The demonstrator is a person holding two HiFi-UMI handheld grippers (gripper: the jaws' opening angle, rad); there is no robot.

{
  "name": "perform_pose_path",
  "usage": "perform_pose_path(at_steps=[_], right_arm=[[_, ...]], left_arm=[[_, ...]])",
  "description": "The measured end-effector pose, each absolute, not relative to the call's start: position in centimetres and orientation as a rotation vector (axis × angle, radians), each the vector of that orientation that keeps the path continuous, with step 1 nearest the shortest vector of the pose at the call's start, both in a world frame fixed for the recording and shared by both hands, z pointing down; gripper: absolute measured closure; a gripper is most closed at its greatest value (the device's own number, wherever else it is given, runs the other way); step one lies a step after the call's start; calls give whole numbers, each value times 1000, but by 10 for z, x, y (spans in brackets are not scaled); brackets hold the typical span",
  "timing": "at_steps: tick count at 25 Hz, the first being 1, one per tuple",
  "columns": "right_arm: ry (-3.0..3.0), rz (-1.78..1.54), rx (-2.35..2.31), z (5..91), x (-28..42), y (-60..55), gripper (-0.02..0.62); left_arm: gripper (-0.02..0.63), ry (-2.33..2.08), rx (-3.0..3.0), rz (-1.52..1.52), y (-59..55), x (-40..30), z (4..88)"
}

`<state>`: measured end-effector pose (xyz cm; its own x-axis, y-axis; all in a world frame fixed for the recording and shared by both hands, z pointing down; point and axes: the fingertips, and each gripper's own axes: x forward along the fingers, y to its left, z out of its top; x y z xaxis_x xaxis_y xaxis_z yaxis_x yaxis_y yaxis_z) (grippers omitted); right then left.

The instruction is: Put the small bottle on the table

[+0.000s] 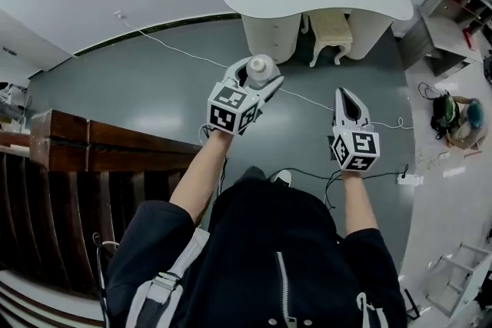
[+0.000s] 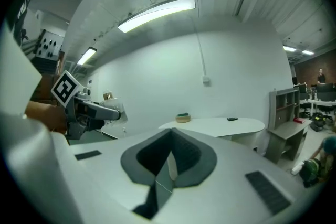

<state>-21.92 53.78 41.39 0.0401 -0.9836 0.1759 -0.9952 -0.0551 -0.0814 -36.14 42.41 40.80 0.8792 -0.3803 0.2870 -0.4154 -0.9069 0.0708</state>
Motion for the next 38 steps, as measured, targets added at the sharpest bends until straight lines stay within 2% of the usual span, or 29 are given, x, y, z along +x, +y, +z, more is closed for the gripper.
perform_pose_path(at_steps=[14,38], right_arm=[[-2147,274,2184,416,-163,497,592],[-2015,333,2273,436,-14,225,592]], left_arm=[[268,-645,2914,451,389,-312,425],[268,-416,2975,551,113,-133,455]])
